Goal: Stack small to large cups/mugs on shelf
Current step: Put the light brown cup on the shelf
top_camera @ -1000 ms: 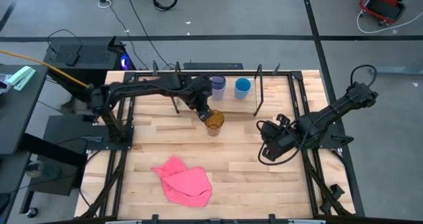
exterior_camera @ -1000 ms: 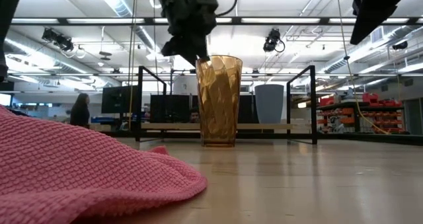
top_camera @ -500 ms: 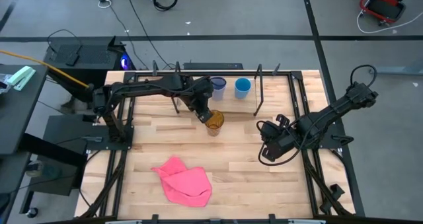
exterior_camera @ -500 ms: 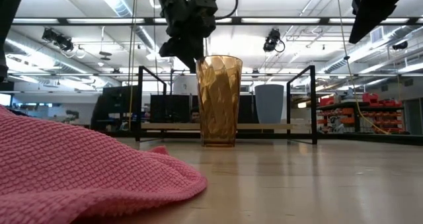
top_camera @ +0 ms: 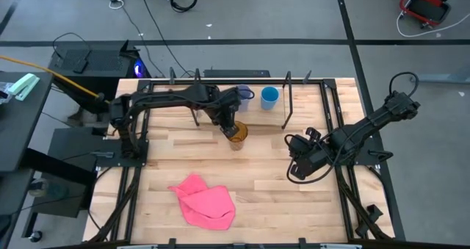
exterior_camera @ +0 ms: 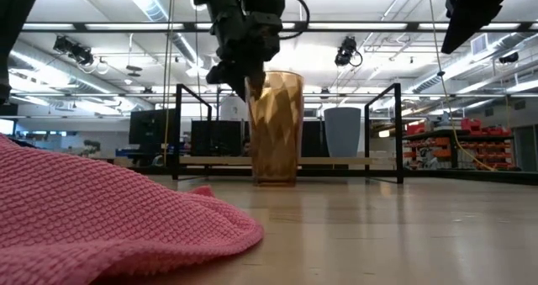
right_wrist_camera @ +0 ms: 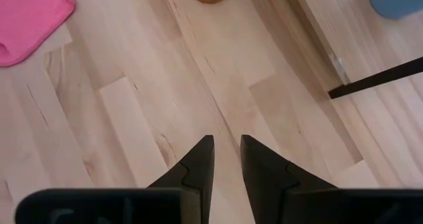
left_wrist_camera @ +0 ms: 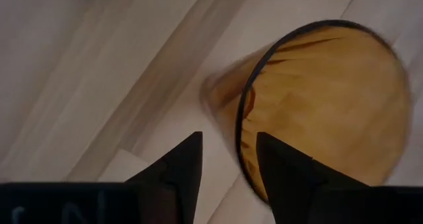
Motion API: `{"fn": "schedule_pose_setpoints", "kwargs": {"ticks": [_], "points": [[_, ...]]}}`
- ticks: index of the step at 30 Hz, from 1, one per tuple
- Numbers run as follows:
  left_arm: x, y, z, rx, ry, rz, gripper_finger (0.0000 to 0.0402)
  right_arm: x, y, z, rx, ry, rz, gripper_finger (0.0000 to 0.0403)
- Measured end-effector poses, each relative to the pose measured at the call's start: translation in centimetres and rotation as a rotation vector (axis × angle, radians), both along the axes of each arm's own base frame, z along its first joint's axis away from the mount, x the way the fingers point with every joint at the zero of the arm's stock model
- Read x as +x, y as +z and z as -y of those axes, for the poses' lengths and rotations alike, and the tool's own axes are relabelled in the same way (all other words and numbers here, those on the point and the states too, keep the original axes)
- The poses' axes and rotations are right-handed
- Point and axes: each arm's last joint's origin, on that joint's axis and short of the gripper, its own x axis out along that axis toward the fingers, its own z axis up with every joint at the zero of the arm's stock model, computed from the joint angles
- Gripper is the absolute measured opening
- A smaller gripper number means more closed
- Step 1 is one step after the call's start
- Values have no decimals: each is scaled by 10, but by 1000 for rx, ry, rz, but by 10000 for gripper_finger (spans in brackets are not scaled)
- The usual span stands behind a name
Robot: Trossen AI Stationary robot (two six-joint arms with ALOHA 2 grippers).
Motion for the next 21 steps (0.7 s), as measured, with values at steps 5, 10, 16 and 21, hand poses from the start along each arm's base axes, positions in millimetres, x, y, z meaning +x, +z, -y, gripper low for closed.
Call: {"fn": "schedule_pose_setpoints", "kwargs": {"ticks": [5, 10, 16, 21], "points": [[3, -10, 0, -18, -3, -32, 142, 0, 0, 0, 0, 4, 2, 82], [3, -8, 0, -16, -4, -23, 127, 0, 0, 0, 0, 6, 3, 82], [2, -1, 0, -15, -4, -15, 96, 0, 0, 0, 0, 6, 3, 82], [4, 5, -1, -10, -5, 0, 52, 0, 0, 0, -5, 4, 6, 82]]}}
